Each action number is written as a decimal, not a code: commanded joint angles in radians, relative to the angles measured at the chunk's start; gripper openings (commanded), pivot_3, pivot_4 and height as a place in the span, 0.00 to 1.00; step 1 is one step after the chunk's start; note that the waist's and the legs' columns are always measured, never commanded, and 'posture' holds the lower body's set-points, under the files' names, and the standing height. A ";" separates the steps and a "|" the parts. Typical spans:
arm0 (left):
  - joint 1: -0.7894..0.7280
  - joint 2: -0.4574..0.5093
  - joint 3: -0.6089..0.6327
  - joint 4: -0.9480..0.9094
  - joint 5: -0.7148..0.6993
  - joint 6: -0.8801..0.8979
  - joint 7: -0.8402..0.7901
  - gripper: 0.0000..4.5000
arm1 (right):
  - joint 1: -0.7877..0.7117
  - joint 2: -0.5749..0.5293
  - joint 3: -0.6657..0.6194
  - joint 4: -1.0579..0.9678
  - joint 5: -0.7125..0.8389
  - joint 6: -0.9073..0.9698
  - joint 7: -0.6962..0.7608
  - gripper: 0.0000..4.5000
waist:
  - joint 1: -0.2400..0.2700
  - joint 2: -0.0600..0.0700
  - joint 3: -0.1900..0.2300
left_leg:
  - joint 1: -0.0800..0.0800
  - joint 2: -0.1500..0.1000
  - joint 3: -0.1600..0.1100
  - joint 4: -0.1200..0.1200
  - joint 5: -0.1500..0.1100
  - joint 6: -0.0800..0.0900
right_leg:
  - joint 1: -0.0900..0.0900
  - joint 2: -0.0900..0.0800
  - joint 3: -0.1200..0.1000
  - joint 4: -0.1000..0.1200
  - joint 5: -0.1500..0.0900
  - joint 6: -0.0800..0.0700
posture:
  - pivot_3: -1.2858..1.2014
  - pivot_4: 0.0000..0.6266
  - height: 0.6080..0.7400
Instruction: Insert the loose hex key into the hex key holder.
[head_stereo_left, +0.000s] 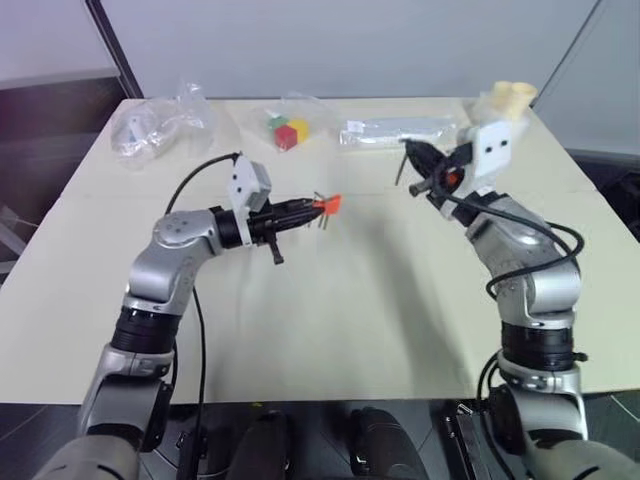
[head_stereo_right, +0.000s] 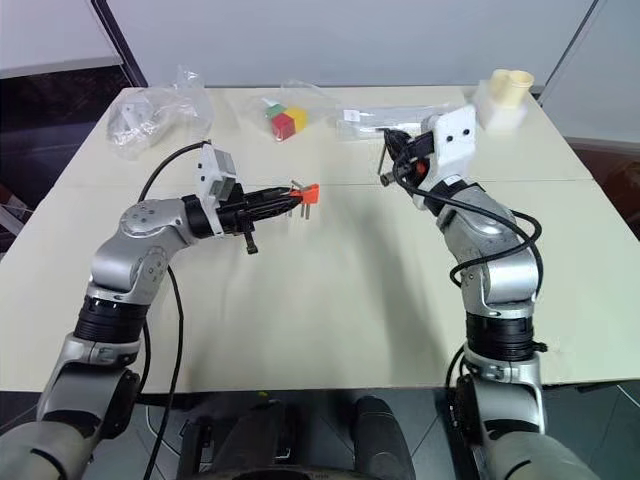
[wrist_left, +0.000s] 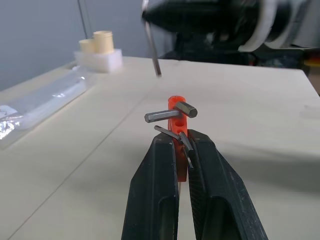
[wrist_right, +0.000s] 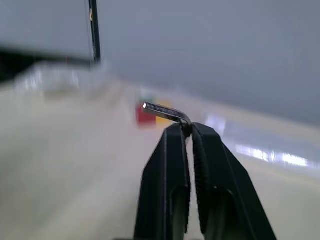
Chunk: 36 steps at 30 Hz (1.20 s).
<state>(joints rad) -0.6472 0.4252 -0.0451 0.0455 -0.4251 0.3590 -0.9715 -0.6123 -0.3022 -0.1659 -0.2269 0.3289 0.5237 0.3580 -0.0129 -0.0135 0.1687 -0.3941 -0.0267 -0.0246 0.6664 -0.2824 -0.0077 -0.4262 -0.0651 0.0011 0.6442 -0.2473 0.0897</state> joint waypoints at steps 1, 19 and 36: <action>-0.038 -0.005 0.034 0.000 -0.013 -0.024 0.013 0.00 | -0.043 0.027 0.005 -0.076 0.040 -0.051 -0.001 0.01 | 0.000 0.000 0.000 | 0.000 0.000 0.000 0.000 0.000 0.000 | 0.000 0.000 0.000 0.001 0.000 0.000 | 0.52 0.24 1.00; -0.057 -0.026 0.031 0.006 -0.009 -0.022 0.026 0.00 | -0.016 0.041 0.145 -0.138 0.072 -0.040 0.062 0.01 | 0.000 0.000 0.000 | 0.001 0.000 0.000 0.000 0.000 0.000 | 0.000 0.000 0.000 0.001 0.000 0.000 | 0.52 0.24 1.00; -0.063 -0.028 0.050 -0.014 -0.030 -0.002 0.033 0.00 | -0.009 0.041 0.161 -0.105 0.054 -0.065 0.068 0.01 | 0.000 0.000 0.000 | 0.001 0.000 0.000 0.000 0.000 0.000 | 0.000 0.000 0.000 0.001 0.000 0.000 | 0.52 0.24 1.00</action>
<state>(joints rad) -0.6821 0.3978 -0.0206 0.0750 -0.4280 0.3632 -0.9415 -0.6148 -0.2626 -0.0037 -0.3166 0.3843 0.4834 0.4224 -0.0129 -0.0134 0.1686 -0.3935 -0.0268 -0.0247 0.6664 -0.2825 -0.0077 -0.4266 -0.0651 0.0011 0.6454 -0.2474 0.0896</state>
